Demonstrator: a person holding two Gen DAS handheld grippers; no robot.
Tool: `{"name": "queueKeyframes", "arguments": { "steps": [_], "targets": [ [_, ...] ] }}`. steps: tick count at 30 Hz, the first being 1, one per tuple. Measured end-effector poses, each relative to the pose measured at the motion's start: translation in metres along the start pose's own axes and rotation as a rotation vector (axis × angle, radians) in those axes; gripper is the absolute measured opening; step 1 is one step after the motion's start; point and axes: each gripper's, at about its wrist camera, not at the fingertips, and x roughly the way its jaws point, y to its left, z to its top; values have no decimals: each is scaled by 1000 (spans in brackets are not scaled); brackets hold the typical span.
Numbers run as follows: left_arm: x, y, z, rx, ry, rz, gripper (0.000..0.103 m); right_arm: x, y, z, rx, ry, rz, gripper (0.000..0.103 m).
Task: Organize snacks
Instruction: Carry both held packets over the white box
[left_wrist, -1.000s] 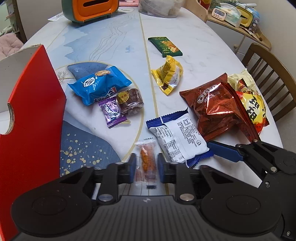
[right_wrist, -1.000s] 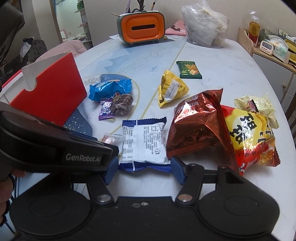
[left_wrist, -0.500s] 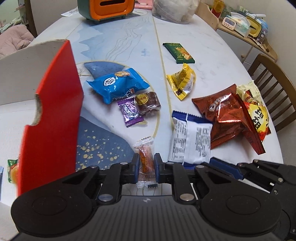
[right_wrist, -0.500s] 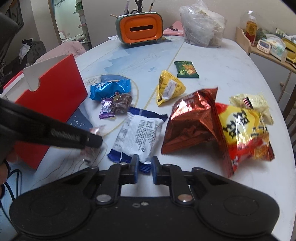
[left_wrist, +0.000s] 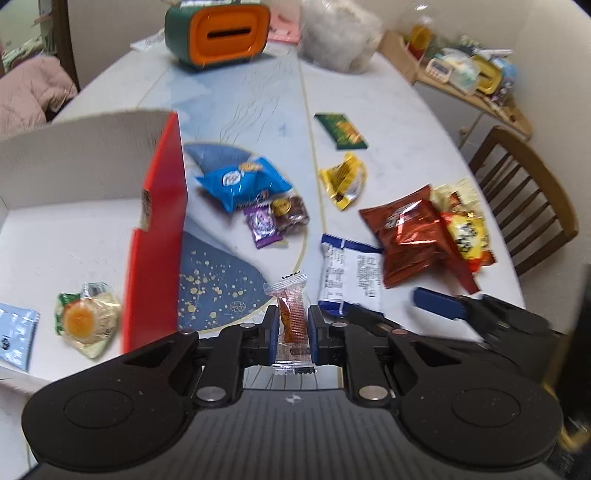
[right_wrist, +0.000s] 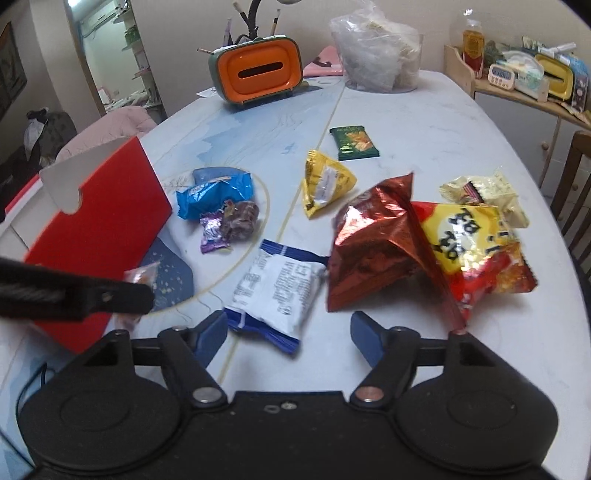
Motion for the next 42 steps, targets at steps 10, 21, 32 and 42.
{"name": "queueKeyframes", "arguments": {
  "steps": [10,21,32,42],
  "targets": [
    [-50,29,-4,-31,-57,-52,16,32,23,12,97,41,-78,71],
    [-65,46,-10,-9,-74,-101,16,46,50,14,49,30,-257,49],
    [-84,75,-11,-23,-101,-125,16,-8,67,7,44,8,-201,47],
    [-115,119,-3,-40,-160,-98,16,-61,120,30,-24,-68,-106,47]
  ]
}}
